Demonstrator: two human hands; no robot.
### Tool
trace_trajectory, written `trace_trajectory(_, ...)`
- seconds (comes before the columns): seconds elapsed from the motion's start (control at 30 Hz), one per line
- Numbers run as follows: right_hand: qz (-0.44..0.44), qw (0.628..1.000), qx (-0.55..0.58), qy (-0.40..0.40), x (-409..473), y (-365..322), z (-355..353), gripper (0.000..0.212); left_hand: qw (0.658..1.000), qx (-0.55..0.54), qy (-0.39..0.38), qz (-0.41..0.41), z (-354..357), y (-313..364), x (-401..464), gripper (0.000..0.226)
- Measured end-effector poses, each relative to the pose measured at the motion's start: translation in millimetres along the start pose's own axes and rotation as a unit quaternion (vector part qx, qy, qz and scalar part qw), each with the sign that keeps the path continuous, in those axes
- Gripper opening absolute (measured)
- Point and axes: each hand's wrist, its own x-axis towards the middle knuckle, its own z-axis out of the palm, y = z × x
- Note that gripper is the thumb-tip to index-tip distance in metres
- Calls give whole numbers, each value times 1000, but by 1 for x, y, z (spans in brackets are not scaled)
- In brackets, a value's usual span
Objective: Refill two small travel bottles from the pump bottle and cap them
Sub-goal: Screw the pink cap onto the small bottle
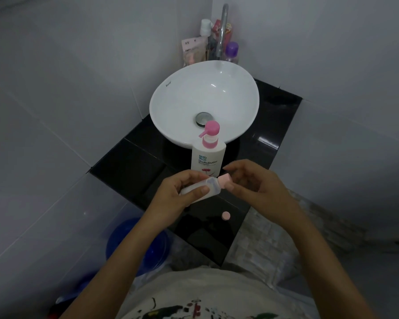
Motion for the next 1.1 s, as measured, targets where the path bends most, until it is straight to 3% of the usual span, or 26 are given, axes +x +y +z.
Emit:
trace_trajectory(0.1,11,1000,10,6,-1,-2,2,8,1000,5,-6,-3,1,-1,-1,31)
trace_trajectory(0.2,23,1000,-2,17,-1,-2,3,28,1000,3,-10,-5,2,0,-2,31)
trace_trajectory(0.33,-28,999,3,-22,-3,-1,-2,22,1000,-4,-8,-7,3,1,-4,33)
trace_trajectory(0.4,-9,1000,-5,-5,-3,-3,0,16,1000,-1,-7,-10,3,0,-4,33)
trace_trajectory(0.5,9,1000,-14,17,-2,-2,3,30,1000,1,-4,-11,3,-2,-4,31)
trace_trajectory(0.63,-44,999,-7,-20,-4,1,0,19,1000,-4,0,-14,2,-3,-3,34)
trace_trajectory(0.7,-25,1000,-7,-8,-3,1,2,10,1000,-4,-3,-16,3,-2,-3,34)
trace_trajectory(0.8,-2,1000,0,29,-2,-1,4,26,1000,-8,-5,-14,4,-1,-3,32)
trace_trajectory(1.0,-7,1000,8,2,-4,0,5,11,1000,-11,0,-11,2,0,-2,30)
trace_trajectory(1.1,7,1000,8,29,-3,-1,8,26,1000,-2,0,-7,3,0,-1,29)
